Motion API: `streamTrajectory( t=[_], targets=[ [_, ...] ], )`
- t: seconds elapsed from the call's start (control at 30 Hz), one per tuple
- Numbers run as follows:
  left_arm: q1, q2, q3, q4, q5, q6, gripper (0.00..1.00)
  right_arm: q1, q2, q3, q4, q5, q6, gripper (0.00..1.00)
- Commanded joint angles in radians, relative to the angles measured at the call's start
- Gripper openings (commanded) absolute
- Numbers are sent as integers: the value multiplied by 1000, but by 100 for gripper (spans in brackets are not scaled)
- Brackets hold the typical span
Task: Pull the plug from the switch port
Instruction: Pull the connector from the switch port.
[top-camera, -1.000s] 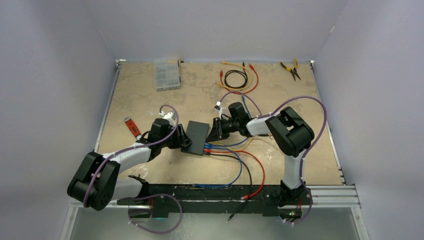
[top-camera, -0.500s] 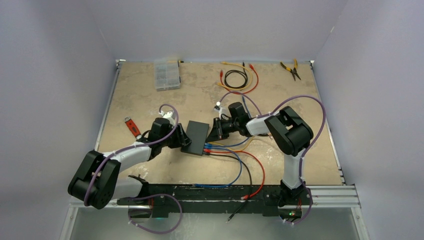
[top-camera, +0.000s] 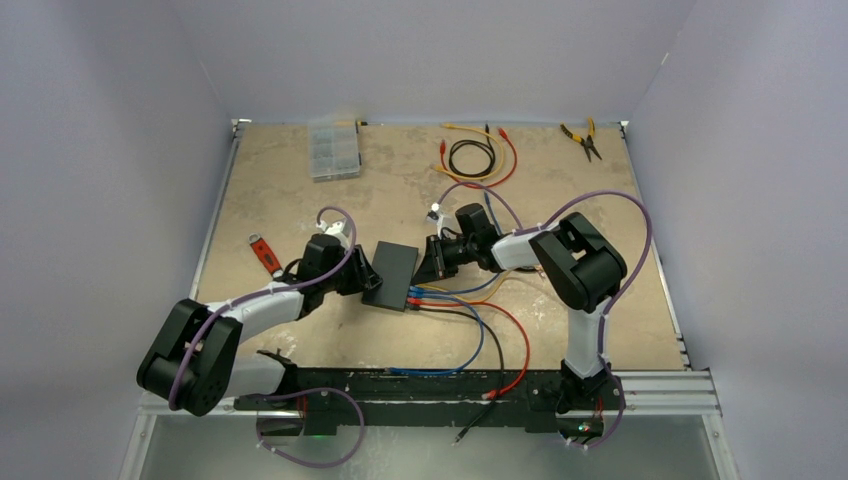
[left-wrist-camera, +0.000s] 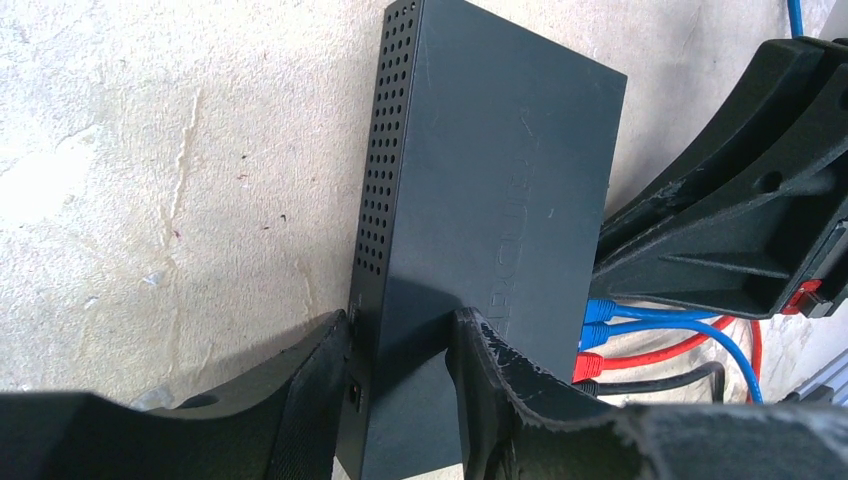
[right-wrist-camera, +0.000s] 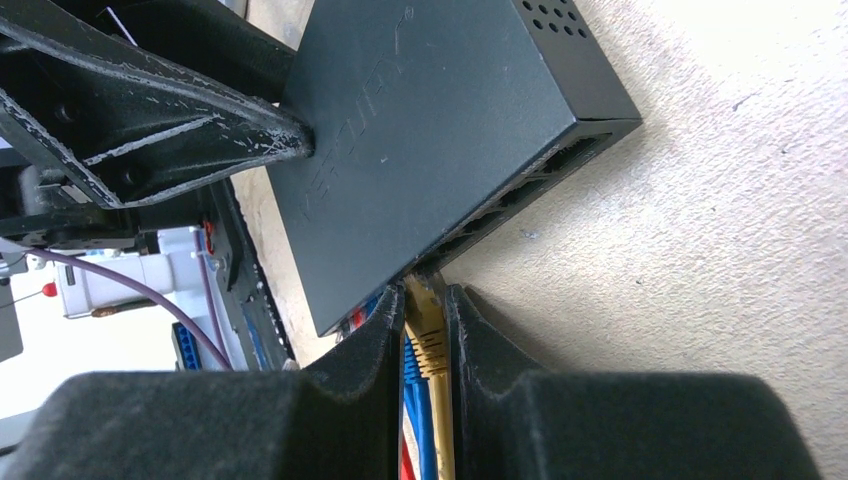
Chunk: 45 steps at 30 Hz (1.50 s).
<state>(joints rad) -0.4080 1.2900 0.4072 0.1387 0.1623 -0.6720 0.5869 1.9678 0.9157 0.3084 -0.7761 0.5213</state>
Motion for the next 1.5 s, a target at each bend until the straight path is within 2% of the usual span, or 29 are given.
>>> streamTrajectory(
  t=[0.0, 0.63, 0.83, 1.47],
  targets=[
    [-6, 45, -14, -118, -110, -7, 27, 24, 7, -4, -99, 103, -55, 0],
    [-6, 26, -26, -125, -137, -20, 20, 19, -31, -25, -119, 114, -67, 0],
    [-6, 25, -32, -122, -137, -23, 13, 16, -50, -32, -126, 116, -67, 0],
    [-6, 36, -38, -116, -139, -25, 5, 1, -92, -49, -160, 127, -85, 0]
  ],
)
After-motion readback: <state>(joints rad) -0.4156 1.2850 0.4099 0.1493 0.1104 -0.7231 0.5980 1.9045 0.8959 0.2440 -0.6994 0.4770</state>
